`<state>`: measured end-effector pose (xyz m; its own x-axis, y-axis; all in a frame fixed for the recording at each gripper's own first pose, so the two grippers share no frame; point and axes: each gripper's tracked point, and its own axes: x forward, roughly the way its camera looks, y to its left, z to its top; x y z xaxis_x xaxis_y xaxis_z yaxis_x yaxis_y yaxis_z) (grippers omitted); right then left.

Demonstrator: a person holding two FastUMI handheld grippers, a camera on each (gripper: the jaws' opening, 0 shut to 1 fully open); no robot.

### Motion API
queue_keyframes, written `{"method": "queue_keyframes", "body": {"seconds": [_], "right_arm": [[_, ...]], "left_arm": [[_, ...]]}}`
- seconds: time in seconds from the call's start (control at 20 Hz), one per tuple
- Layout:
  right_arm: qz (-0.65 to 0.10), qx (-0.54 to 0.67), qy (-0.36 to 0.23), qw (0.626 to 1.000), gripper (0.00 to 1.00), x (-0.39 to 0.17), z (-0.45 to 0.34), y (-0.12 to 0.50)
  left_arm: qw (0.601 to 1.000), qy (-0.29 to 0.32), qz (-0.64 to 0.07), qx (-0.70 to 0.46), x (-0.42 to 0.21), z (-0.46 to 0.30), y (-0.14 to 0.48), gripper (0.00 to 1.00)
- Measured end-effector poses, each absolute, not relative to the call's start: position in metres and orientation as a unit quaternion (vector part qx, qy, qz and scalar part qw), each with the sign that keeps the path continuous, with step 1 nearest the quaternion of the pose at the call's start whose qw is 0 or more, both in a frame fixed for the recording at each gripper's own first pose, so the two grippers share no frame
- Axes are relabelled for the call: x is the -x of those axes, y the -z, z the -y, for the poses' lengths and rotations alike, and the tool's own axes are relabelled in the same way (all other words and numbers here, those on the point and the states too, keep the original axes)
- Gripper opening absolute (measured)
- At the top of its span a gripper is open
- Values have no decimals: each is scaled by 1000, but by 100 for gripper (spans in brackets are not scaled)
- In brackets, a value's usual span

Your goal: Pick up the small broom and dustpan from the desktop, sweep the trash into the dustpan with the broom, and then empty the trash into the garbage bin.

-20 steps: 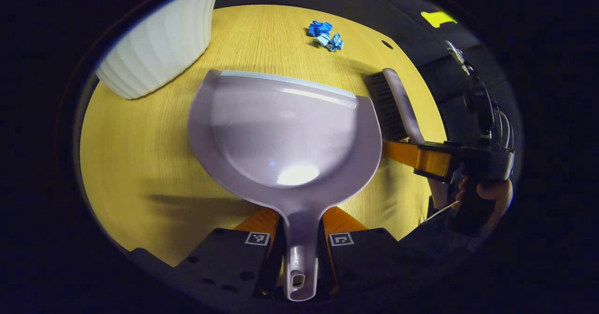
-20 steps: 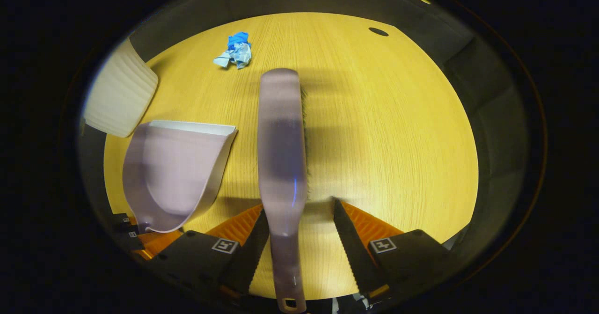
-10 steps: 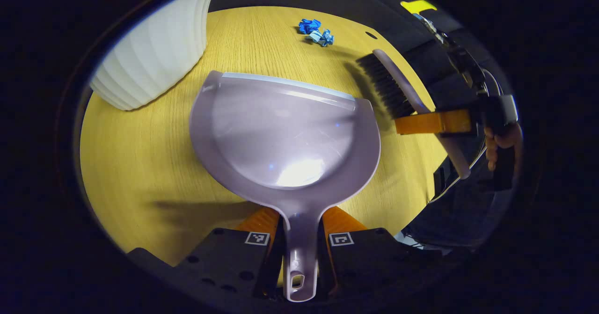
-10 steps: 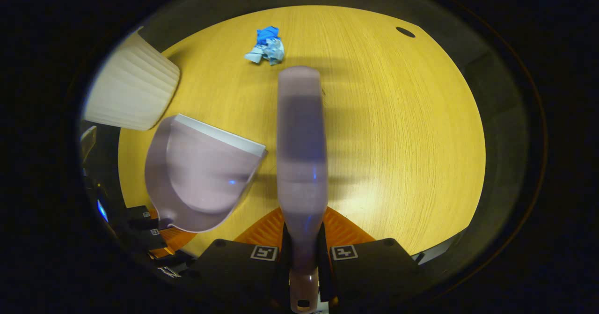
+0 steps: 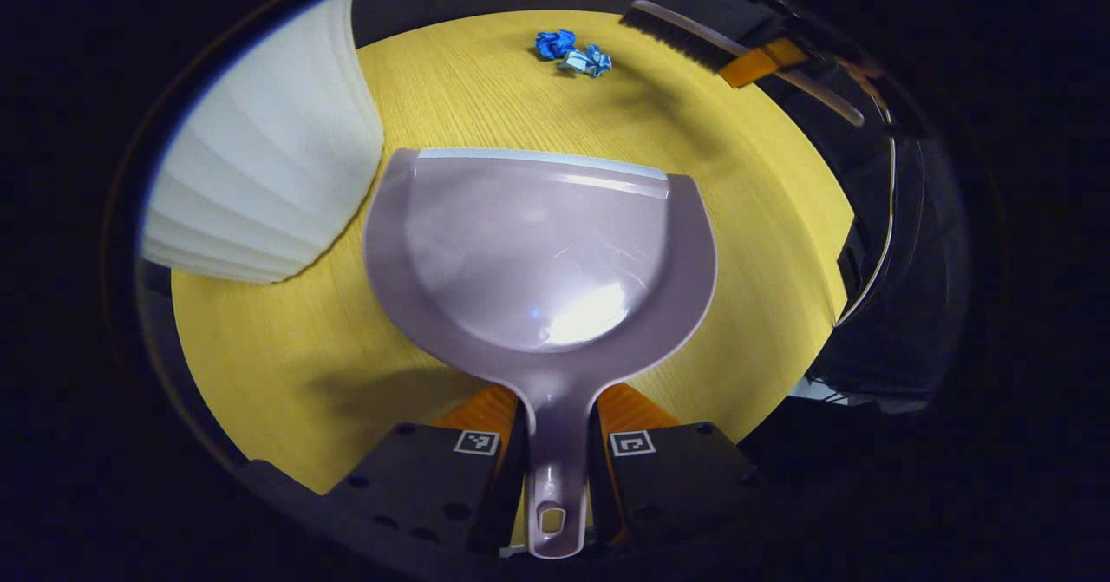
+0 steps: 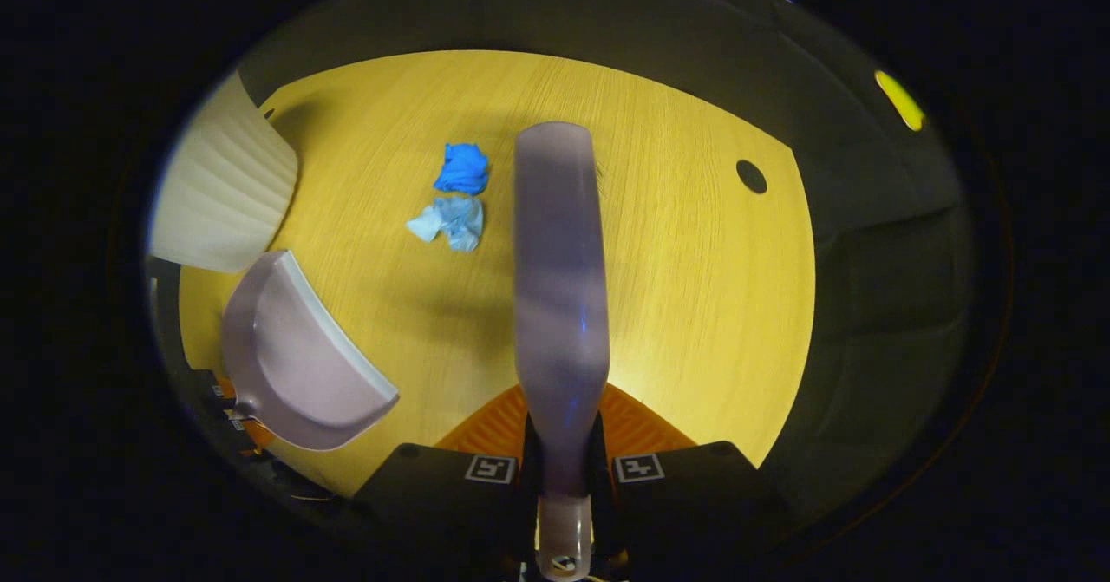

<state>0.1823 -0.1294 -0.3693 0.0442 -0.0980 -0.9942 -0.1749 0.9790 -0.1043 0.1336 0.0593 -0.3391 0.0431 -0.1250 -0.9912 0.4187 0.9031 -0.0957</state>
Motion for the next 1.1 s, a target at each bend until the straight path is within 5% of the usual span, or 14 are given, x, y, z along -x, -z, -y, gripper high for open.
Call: {"method": "queue_keyframes", "body": {"seconds": [0.55,0.8,1.1], "right_arm": [[-692,132,-96,703,27,-261,116,433],[-693,132,-196,681,27,-243,66,433],[-711,149,-336,599,27,-167,24,407]], "left_arm": [[680,194,-693,-144,-224,-38,330,30],[670,197,-701,-144,-226,-40,337,31],[690,196,-682,-146,-232,-45,339,30]]}}
